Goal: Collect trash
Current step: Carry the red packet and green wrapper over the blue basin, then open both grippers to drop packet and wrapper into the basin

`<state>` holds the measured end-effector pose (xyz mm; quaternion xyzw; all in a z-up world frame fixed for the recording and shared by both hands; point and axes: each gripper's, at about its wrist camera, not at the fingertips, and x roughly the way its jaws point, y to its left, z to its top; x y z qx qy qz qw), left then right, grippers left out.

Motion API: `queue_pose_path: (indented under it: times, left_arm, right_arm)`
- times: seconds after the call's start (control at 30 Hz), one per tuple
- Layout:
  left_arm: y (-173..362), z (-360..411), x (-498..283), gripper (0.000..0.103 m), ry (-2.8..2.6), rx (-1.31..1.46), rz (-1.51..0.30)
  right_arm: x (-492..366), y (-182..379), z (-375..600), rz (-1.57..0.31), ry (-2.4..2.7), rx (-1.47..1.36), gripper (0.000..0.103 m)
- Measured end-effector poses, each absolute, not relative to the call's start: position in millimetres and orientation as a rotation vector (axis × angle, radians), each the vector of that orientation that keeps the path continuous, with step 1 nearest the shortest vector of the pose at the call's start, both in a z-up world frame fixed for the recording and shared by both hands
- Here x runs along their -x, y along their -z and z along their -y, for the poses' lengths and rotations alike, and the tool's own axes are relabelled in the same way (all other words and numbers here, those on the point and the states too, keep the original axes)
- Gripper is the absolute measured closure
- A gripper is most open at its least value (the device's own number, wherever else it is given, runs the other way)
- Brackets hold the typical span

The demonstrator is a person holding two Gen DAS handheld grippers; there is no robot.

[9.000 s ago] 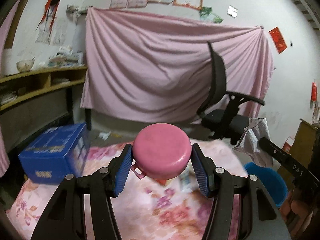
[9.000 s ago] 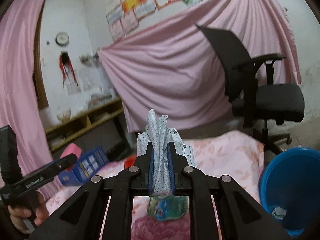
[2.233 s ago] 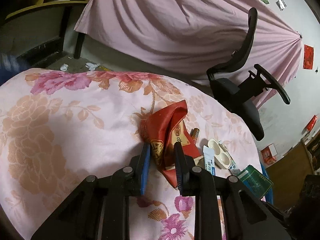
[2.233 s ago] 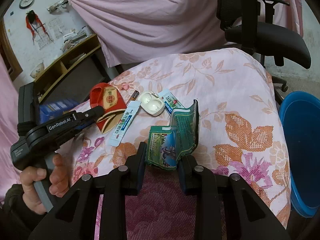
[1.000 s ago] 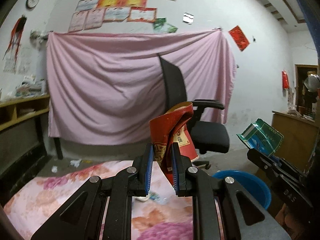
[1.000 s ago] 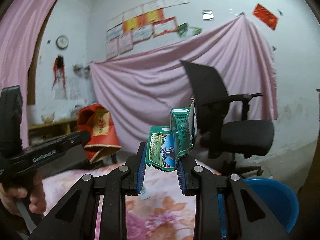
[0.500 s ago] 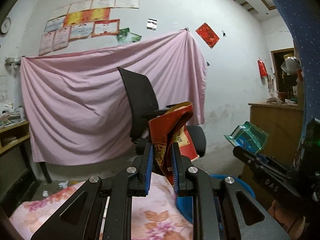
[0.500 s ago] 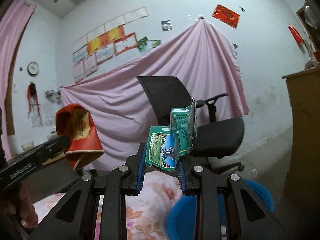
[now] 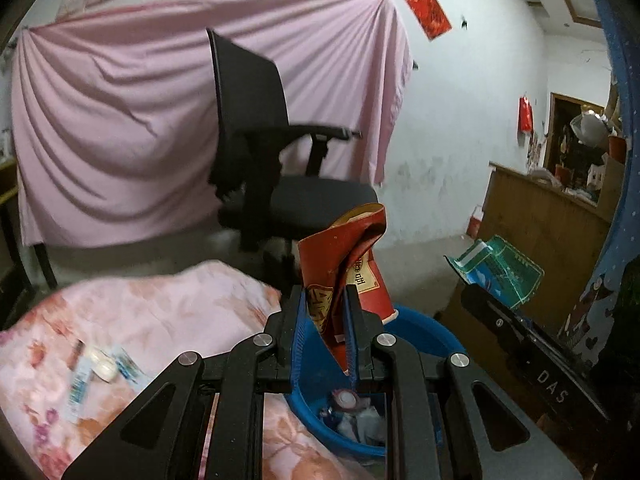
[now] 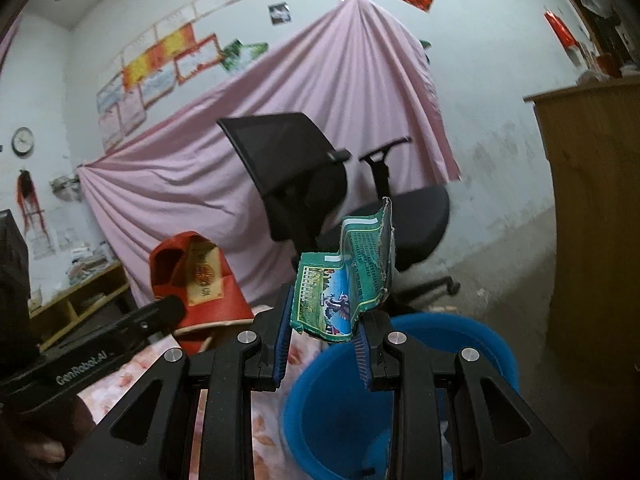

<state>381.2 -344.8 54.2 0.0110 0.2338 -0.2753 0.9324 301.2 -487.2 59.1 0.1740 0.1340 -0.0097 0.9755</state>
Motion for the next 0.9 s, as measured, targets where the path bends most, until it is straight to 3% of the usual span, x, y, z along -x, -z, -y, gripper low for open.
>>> queue_pose_path:
  times: [0.4, 0.5, 0.73, 0.9]
  left_arm:
    - [-11, 358, -411, 0.085, 0.499, -0.029, -0.672]
    - [-9, 352, -410, 0.075, 0.501, -0.016, -0.675]
    - [-15, 336, -401, 0.071, 0.482, 0.015, -0.66]
    - [-29, 318, -393, 0.049, 0.44, 0.054, -0.585]
  right_arm:
    - [-319, -29, 511, -0.464, 0.087, -0.405, 0.074]
    - [-318, -27, 513, -0.474, 0.087, -0.415, 0.07]
    - [-317, -30, 507, -0.463, 0.084, -0.388, 0.049]
    - [-315, -36, 503, -0.425, 0.095, -0.354, 0.029]
